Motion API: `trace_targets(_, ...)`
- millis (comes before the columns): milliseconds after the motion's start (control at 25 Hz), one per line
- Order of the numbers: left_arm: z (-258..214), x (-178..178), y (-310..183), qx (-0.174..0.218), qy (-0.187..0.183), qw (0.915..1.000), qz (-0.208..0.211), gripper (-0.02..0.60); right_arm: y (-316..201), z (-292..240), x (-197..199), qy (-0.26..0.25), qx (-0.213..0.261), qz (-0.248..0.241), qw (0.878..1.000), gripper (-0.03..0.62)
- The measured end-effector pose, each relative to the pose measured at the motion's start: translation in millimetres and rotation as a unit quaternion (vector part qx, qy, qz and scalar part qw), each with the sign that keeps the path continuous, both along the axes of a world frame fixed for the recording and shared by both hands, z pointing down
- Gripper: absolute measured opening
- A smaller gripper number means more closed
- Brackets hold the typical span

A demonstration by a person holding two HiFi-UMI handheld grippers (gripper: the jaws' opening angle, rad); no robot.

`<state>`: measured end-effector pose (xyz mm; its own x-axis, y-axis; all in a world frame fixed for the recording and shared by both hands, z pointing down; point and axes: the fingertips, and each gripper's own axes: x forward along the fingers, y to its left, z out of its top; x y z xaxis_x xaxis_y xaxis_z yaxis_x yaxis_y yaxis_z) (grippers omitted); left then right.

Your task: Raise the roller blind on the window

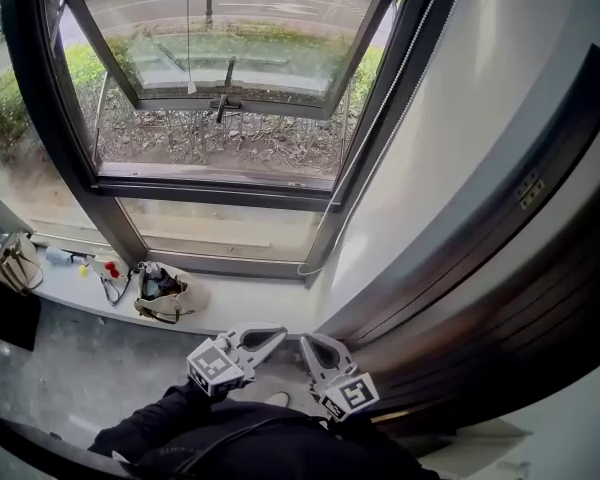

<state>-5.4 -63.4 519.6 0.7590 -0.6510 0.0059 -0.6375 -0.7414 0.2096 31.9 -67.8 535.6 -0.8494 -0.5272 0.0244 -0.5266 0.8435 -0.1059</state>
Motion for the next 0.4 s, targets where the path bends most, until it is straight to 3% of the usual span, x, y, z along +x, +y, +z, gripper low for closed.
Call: trace_targets(400, -6.8, -22.6, -0.2, 0.011, -0.008, 0.9999, 0.003, 0.008, -4.7, -9.3, -25.5, -0.001, 0.011, -0.003, 1.000, 0.005)
